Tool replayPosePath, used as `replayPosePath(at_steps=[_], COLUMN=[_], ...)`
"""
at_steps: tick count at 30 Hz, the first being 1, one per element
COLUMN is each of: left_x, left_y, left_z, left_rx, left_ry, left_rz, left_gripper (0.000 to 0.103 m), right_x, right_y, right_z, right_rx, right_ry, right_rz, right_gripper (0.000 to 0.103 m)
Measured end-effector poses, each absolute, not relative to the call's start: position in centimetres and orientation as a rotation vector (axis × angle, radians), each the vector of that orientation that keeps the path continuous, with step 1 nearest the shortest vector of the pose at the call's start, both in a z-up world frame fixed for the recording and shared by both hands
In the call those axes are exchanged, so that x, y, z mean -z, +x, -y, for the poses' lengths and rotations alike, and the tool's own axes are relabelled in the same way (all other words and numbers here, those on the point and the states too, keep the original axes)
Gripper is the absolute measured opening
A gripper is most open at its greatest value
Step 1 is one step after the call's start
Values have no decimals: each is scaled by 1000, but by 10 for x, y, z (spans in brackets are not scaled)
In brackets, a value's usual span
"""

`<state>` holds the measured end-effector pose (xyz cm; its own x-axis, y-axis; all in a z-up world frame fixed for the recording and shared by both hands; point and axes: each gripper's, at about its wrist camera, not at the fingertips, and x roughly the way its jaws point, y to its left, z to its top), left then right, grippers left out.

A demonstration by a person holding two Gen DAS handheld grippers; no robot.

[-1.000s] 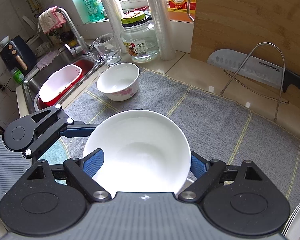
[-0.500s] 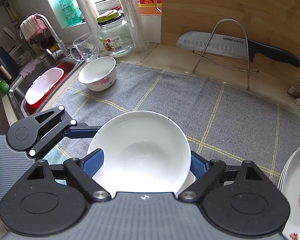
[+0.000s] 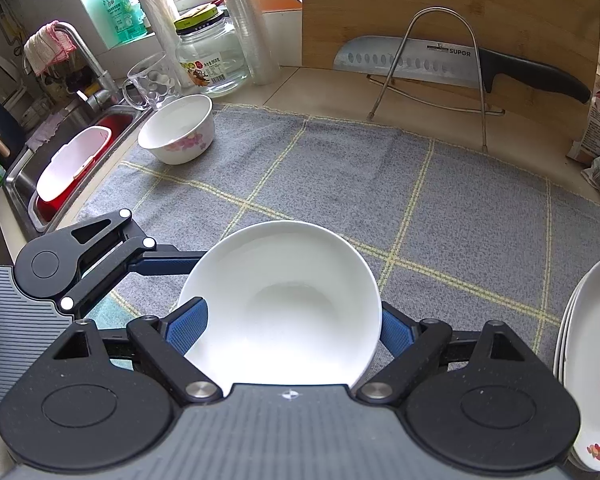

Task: Organize plates and bowls
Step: 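Lift the pink-floral bowl with the right tool and carry it to the placed white bowl, then lower the pink-floral bowl into the white bowl with the right tool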

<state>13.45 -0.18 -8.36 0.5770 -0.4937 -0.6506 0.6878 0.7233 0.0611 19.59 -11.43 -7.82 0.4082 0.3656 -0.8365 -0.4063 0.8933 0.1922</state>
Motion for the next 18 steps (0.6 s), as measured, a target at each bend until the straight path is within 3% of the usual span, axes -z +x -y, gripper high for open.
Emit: replayPosePath(at_steps=[18], left_x=[89], left_y=[141], left_z=[-1], left_rx=[727], left_ry=[297], left_rz=[-675], left_gripper=[92], right_x=[83], right_y=[198], right_z=[113], right_rx=[-483], right_ry=[-40], right_rz=[-1055], right_gripper=[93])
